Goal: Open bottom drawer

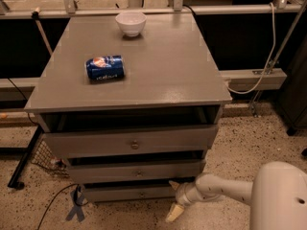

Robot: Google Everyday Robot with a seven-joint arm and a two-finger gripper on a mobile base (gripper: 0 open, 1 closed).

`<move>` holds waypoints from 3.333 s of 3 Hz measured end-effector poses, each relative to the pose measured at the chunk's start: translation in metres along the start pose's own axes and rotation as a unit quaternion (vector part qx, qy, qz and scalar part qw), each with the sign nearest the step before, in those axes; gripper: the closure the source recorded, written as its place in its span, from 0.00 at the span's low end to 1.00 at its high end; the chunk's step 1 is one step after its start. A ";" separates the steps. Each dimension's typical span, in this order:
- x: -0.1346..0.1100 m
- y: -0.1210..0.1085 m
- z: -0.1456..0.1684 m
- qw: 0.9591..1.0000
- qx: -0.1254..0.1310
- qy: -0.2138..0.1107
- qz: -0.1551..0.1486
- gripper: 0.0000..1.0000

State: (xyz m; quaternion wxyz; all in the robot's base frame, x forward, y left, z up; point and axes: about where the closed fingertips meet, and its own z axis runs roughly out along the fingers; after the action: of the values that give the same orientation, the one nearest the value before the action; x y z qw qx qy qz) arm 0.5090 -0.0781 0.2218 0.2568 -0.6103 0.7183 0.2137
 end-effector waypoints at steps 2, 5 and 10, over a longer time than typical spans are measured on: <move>0.004 -0.004 0.009 0.998 0.022 0.043 -0.039 0.00; 0.009 -0.010 0.024 0.994 0.036 0.069 -0.073 0.00; 0.026 -0.053 0.066 0.981 0.069 0.122 -0.137 0.00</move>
Offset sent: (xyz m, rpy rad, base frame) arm 0.0075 0.0010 -0.0148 -0.1927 -0.1193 0.0409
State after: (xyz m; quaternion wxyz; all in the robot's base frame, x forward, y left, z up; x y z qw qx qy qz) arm 0.5657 -0.0656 0.1547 0.2352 -0.7056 0.6666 0.0502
